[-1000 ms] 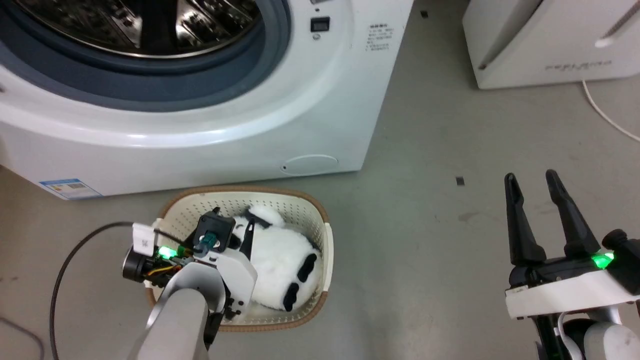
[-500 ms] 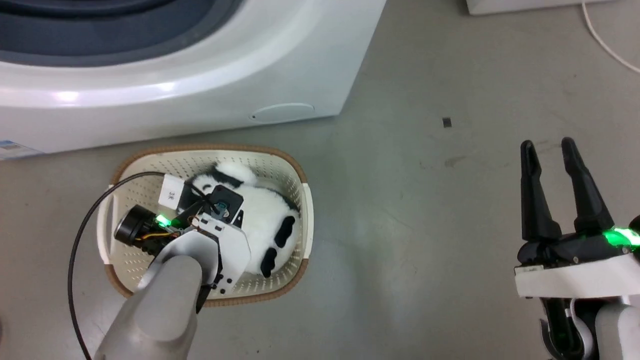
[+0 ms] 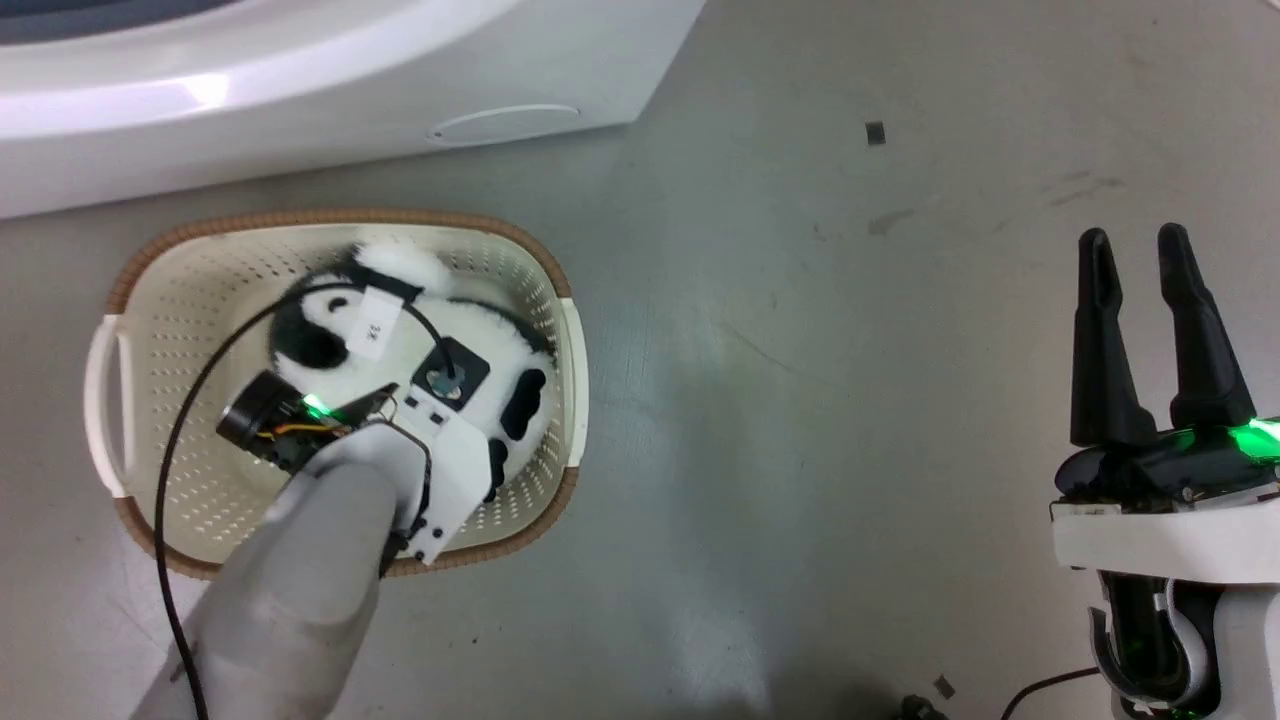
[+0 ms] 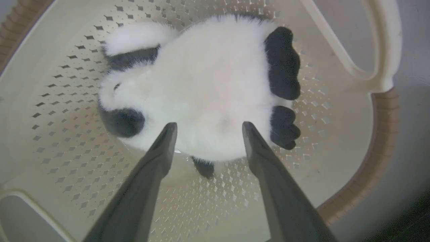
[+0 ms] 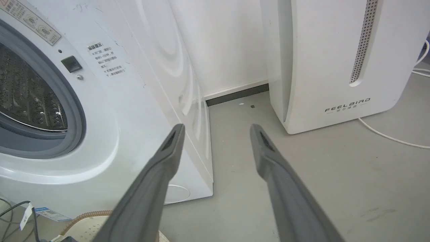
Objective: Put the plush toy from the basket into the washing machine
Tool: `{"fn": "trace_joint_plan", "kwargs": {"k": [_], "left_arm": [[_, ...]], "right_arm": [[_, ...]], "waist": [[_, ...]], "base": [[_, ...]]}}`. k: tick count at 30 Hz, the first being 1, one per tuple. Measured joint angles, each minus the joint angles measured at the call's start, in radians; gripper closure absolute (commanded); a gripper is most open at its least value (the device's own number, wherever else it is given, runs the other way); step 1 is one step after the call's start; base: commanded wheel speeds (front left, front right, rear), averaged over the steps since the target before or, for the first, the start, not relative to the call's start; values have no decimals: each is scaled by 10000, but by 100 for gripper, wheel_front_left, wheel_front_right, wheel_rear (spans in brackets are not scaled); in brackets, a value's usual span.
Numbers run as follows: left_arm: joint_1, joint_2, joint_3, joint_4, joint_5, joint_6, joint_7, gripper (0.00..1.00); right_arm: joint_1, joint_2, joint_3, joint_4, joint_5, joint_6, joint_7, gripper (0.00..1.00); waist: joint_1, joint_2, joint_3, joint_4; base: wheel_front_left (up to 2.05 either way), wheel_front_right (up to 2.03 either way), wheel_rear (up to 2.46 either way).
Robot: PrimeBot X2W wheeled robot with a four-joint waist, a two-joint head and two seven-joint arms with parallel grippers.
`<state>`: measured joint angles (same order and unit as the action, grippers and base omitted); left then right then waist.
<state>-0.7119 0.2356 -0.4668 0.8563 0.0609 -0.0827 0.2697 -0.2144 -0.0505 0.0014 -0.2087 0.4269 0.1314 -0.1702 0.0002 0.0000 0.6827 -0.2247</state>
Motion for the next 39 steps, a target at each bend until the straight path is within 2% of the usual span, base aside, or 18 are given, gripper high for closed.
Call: {"fn": "trace_joint_plan", "kwargs": {"k": [15, 27, 28, 29, 39], "left_arm": [[-1854, 525, -1243, 1478, -957, -174, 652, 0], [-3242, 625, -2163, 2556, -1302, -339, 660, 0], [-3336, 646, -2276, 2654, -1361, -345, 688, 72], [-3418, 683, -2372, 2736, -1421, -347, 704, 100], [-4070, 815, -3325, 3718, -2034, -533, 627, 100]], "right_arm": [[-250, 0, -50, -433, 629, 0, -270, 0], [-726, 0, -8, -675, 1118, 0, -558, 0], [-754, 0, 8, -681, 1158, 0, -564, 0], [-786, 0, 23, -679, 1227, 0, -577, 0], [-1011, 0, 23, -625, 1607, 0, -786, 0]], "waist": [[-1, 0, 1463, -314], [-1, 0, 2489, -554], [-1, 1, 2555, -590], [-1, 0, 2615, -631], [-1, 0, 2670, -865]], "base": [[0, 0, 0], [0, 0, 0], [0, 0, 0], [0, 0, 0], [0, 0, 0]]}}
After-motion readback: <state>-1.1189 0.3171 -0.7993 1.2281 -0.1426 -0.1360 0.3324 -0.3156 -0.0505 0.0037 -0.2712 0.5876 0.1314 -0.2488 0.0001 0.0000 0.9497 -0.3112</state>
